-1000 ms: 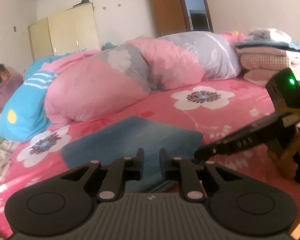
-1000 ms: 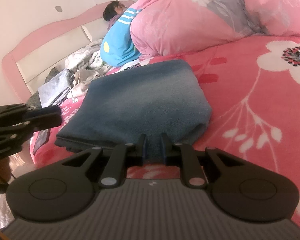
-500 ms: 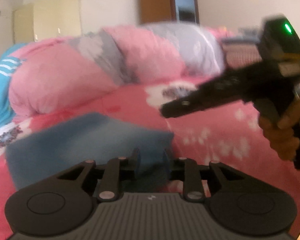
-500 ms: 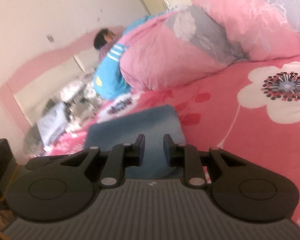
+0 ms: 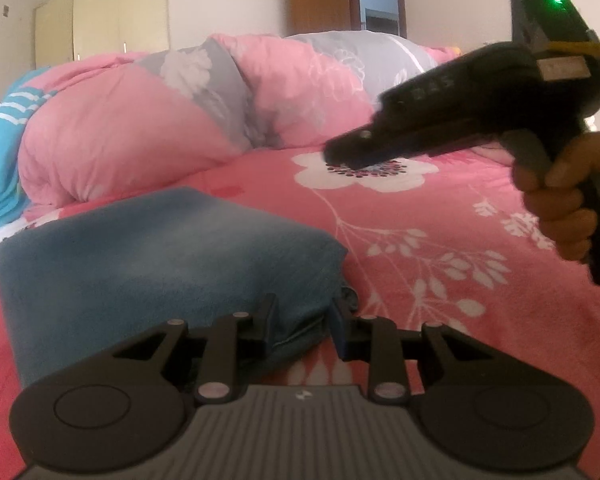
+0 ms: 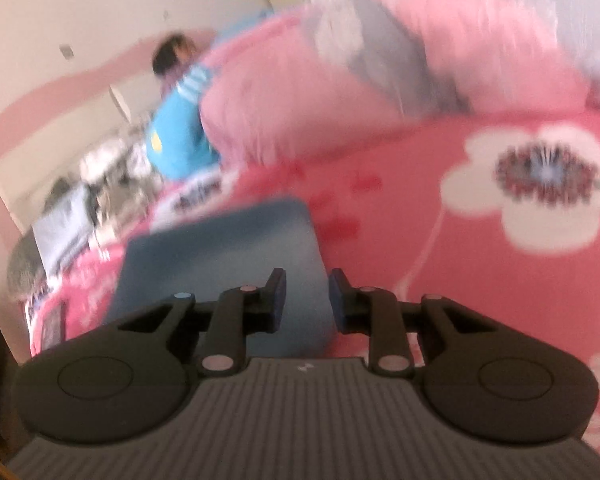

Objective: Fold clothes

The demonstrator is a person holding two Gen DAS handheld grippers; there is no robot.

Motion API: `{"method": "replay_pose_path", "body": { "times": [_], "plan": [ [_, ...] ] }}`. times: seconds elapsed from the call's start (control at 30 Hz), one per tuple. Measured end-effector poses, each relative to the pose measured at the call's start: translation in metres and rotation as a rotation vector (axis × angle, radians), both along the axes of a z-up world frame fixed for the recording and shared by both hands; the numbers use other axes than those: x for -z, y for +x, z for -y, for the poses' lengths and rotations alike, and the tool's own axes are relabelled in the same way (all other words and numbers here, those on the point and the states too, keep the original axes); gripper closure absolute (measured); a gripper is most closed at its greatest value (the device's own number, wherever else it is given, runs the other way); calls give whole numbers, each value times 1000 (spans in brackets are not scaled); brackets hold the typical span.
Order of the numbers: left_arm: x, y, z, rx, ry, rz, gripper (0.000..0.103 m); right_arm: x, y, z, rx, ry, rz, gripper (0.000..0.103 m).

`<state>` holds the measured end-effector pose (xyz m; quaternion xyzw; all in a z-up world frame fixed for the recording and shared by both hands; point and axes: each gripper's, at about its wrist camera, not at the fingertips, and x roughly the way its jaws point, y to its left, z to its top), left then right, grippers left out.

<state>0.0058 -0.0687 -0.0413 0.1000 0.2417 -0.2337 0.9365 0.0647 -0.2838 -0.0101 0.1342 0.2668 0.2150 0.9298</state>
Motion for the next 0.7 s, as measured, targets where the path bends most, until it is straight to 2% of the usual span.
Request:
{"method": "replay_pose_path", "body": {
  "times": [0.03, 0.17, 0.23, 0.3, 0.37, 0.6, 0.67, 0.7],
  "plan": [
    [0, 0, 0, 0, -3, 0, 74, -4, -1, -1, 5, 3, 28, 80],
    [1, 2, -2, -4, -17, -13, 74, 44, 22, -24, -41, -104, -95, 79],
    [0, 0, -4, -4, -34, -8, 74, 60, 22, -17, -38, -29, -107, 79],
    [-1, 1, -7, -7, -57, -14, 74, 53, 27, -8, -36, 16, -153, 78],
    [-1, -1, -10, -8, -75, -7, 74, 53, 26, -10, -43, 3, -138, 78],
    [-3, -5, -20, -18, -127, -6, 74, 2, 8, -14, 1, -6, 23, 78],
    [-4, -5, -19, -19, -125, -4, 74, -3, 4, -16, -3, -18, 64, 78],
    [-3, -5, -19, -19, -127, -5, 74, 5, 7, -19, -12, -28, 38, 78]
  ]
}}
